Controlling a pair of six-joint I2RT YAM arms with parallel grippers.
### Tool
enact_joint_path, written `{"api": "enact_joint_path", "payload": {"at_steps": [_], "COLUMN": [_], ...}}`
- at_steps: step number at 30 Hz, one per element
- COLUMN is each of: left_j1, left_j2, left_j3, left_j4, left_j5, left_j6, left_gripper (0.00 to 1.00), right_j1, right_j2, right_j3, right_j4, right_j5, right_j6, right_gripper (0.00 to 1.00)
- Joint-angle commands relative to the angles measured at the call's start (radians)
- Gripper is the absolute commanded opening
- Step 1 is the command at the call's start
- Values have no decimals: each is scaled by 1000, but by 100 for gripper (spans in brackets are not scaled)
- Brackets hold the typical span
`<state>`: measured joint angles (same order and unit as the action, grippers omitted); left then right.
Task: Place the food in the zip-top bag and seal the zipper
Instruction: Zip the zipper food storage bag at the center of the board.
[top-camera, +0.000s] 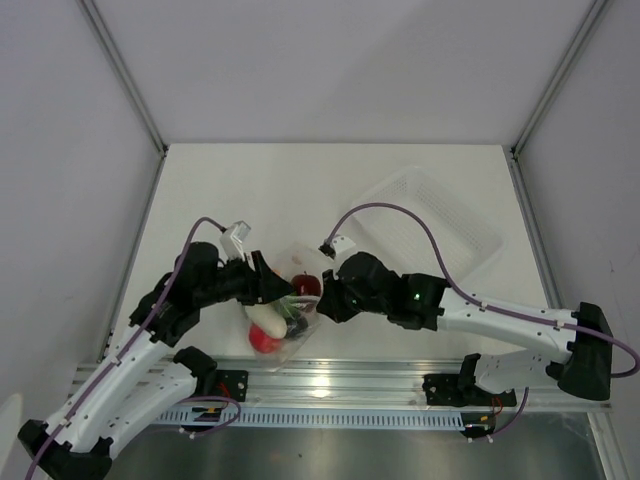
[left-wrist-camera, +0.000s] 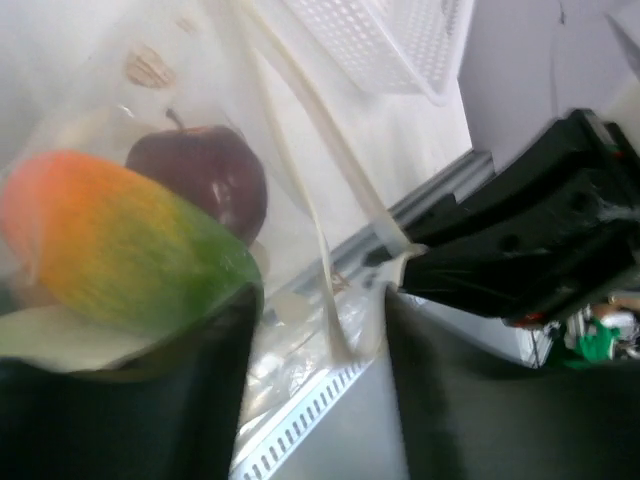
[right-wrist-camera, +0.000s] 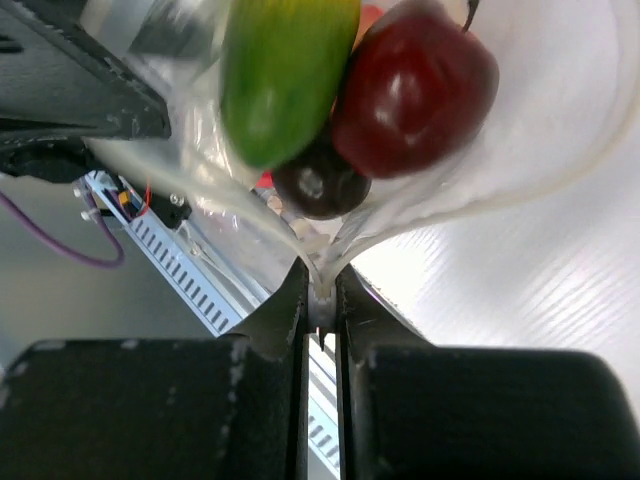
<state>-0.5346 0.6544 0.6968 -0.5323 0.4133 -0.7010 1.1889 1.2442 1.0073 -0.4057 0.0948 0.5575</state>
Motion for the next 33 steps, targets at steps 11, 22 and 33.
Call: {"api": "enact_joint_path", "payload": {"at_steps": [11, 22, 33], "left_j1": [-4, -13, -192], "left_j2": [-197, -198, -47], "left_j3": [168, 90, 98], "left_j4": [-11, 468, 652], "left_j5": [-259, 505, 613], "left_j6": [182, 232, 308], "left_gripper": [97, 96, 99], "right_j1": [2, 6, 8], "right_j2": [-68, -45, -88], "right_j3": [340, 413, 507], "right_j4": [-413, -476, -509], "right_j5": [-173, -533, -619], "right_j6": [-381, -479, -534], "right_gripper": [0, 0, 0]}}
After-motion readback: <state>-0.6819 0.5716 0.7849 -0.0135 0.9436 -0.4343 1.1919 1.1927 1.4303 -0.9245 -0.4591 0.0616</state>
